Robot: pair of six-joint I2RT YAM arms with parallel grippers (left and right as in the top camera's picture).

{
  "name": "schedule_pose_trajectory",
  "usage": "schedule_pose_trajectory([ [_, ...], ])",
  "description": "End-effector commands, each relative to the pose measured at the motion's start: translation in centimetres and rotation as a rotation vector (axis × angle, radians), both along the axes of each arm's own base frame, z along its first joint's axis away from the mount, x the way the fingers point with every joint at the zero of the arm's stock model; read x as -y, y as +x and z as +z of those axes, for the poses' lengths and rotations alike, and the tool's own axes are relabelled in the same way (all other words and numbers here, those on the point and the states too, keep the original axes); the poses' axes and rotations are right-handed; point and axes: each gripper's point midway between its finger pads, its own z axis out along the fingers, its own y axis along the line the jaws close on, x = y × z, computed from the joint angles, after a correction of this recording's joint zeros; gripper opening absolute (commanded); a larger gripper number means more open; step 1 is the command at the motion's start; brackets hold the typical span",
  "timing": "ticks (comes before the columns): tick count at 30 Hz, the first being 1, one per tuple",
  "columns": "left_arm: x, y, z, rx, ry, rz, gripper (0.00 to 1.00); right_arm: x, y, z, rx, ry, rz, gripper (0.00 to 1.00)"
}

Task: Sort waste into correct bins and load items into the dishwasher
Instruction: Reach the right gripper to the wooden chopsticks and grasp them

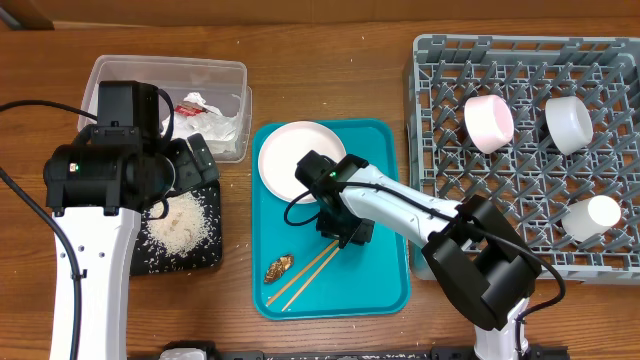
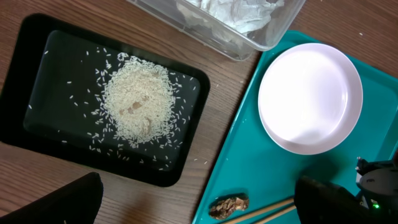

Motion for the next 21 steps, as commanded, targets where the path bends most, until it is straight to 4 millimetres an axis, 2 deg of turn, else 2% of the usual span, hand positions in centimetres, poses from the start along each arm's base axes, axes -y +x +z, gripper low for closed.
schedule_pose_trajectory([
  [1,-0.1,0.1,-0.2,-0.007,0.001,-0.004,0.99,2.3,1.0,-2.0,0.010,-0.089,-0.037,0.38],
  [5,-0.1,0.1,-0.2,-0.007,0.002,-0.011,0.99,3.0,2.9,-2.1,0.040,-0.057,0.004,0.24],
  [11,-0.1,0.1,-0.2,-0.007,0.002,-0.011,0.99,4.2,3.8,-2.1,0.039,-0.063,-0.036,0.22],
  [13,-0.1,0.1,-0.2,-0.007,0.002,-0.011,0.99,4.8,4.3,-2.1,0.048,-0.068,-0.045,0.19],
  [17,-0.1,0.1,-0.2,-0.007,0.002,-0.011,0.99,5.3,7.2,-1.7,0.105,-0.023,0.049,0.17],
  [21,-0.1,0.1,-0.2,-0.007,0.002,-0.011,0.99,6.4,9.3,-0.3,0.122,-0.012,0.070,0.13],
])
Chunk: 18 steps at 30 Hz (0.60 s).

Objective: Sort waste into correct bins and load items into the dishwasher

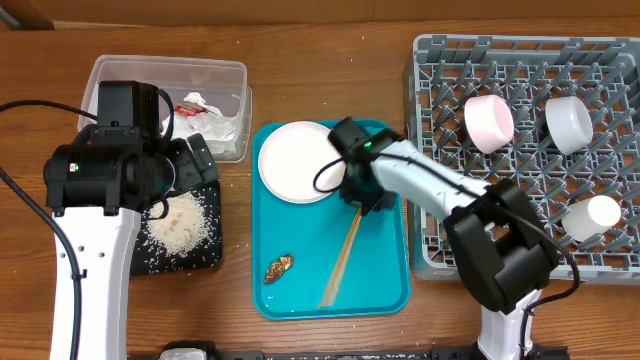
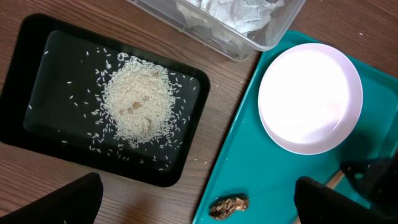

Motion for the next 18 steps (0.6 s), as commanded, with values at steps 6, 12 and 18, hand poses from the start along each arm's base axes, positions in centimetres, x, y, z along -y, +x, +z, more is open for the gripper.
schedule_pose_trajectory([
  [6,-0.1,0.1,-0.2,-0.007,0.003,-0.010,0.99,2.9,3.9,3.7,0.015,-0.040,0.080,0.31],
  [12,-0.1,0.1,-0.2,-0.007,0.003,-0.010,0.99,3.3,2.8,6.6,-0.007,-0.051,0.087,0.39],
  [18,-0.1,0.1,-0.2,-0.007,0.004,-0.010,1.00,3.8,-1.6,6.9,-0.191,-0.033,0.163,0.38],
])
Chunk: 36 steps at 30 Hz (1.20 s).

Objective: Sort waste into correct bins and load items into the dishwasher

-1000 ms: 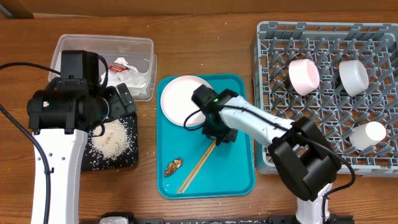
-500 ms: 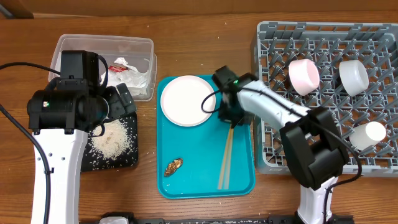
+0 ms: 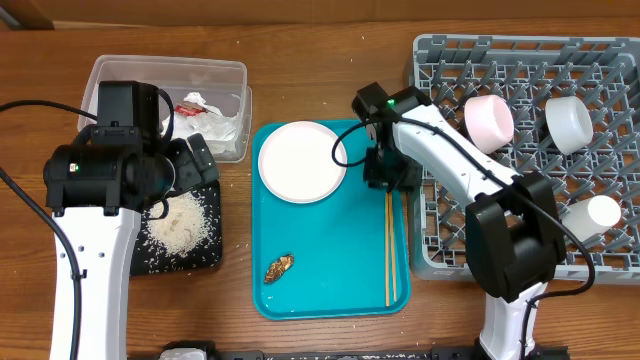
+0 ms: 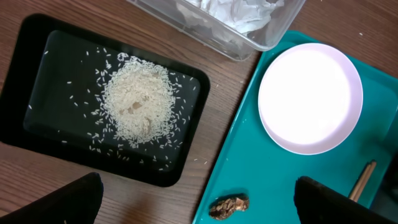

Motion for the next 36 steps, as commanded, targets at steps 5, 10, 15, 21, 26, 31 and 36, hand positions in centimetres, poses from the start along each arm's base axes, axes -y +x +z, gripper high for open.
schedule_pose_trajectory([
  [5,-0.1,0.1,-0.2,-0.007,0.006,-0.016,0.99,-0.7,-3.5,0.7,-0.104,0.042,0.081,0.38],
  [10,-0.1,0.1,-0.2,-0.008,0.006,-0.017,0.99,-2.0,-6.2,-1.0,-0.149,0.026,0.139,0.37],
  [15,-0.1,0.1,-0.2,-0.009,0.004,-0.018,0.99,-3.8,-8.0,-2.9,-0.132,0.007,0.164,0.37],
  [21,-0.1,-0.1,-0.3,-0.015,0.005,-0.018,0.99,-2.8,-8.3,-3.9,-0.098,-0.080,0.095,0.37],
  [26,-0.1,-0.1,-0.3,-0.018,0.004,-0.018,0.99,-2.3,-8.9,-4.3,-0.110,-0.094,0.076,0.36],
  [31,-0.1,-0.2,-0.3,-0.020,0.004,-0.018,0.99,-2.2,-9.1,-4.3,-0.120,-0.100,0.077,0.36],
  [36,-0.1,-0.3,-0.4,-0.027,0.005,-0.018,0.99,-1.6,-9.9,-5.3,-0.136,-0.107,0.077,0.36],
])
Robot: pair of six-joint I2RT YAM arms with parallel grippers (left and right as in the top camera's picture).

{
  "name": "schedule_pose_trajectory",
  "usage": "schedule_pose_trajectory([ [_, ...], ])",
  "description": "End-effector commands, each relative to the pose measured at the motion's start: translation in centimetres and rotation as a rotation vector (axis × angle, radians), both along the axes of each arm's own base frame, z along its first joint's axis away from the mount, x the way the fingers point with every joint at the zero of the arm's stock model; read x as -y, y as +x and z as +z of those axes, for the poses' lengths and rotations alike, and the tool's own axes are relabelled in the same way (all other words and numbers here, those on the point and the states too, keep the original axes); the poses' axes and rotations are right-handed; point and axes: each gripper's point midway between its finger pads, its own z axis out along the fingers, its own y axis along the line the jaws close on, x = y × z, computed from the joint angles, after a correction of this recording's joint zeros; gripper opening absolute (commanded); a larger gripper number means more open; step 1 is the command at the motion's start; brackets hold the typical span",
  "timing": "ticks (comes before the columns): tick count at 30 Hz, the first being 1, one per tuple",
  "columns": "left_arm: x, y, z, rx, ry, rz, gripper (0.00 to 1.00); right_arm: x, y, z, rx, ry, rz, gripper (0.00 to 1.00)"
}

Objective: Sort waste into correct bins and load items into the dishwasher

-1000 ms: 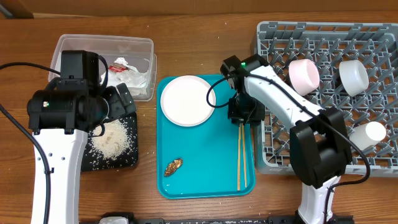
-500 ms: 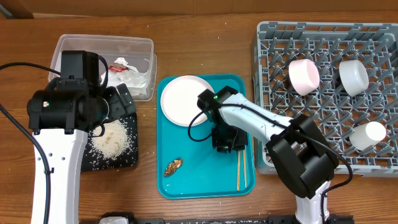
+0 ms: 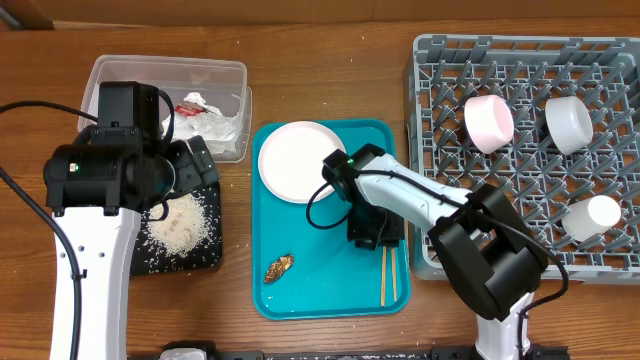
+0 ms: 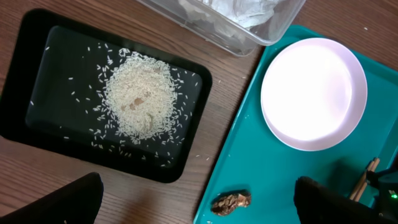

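Note:
Two wooden chopsticks [image 3: 388,278] lie along the right side of the teal tray [image 3: 300,290]; their upper part is hidden under my right gripper [image 3: 372,232], which sits low over them, jaws not discernible. One chopstick end [image 4: 363,181] shows in the left wrist view. A white plate [image 3: 298,160] sits at the tray's top left and a brown food scrap [image 3: 279,267] at its lower left. My left gripper [image 4: 196,205] hangs open and empty above the black tray's right edge, with the scrap [image 4: 230,201] between its fingers' line of sight.
A black tray [image 3: 200,255] holds a heap of rice [image 4: 139,102]. Behind it, a clear bin [image 3: 170,75] contains crumpled wrappers. The grey dish rack [image 3: 440,60] at right carries a pink bowl [image 3: 488,122] and two white cups [image 3: 568,122].
My right gripper went from the tray's upper right edge to lower down, over the middle of the chopsticks. The chopsticks still lie lengthwise along the tray's right side. The left arm barely shifted.
The chopsticks first lay slanted at the tray's lower middle with my right gripper at their upper end. Then they pointed more steeply, then lay straight along the tray's right side under the gripper near the rack. Now the gripper is over their middle.

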Motion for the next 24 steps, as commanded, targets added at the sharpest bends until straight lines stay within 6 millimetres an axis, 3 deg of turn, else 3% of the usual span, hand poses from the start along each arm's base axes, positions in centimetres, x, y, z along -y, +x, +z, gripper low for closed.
schedule_pose_trajectory([
  [1,-0.1,0.0,-0.2,-0.011,0.003,-0.015,0.99,0.7,-0.5,-0.7,0.013,-0.009,-0.016,0.34],
  [8,-0.1,0.0,-0.2,-0.011,0.002,-0.015,0.99,-1.5,-1.6,-1.9,-0.047,0.152,0.032,0.23],
  [24,-0.1,0.0,-0.2,-0.014,0.002,-0.015,0.99,-3.6,-0.6,-2.2,-0.022,0.277,0.114,0.04],
])
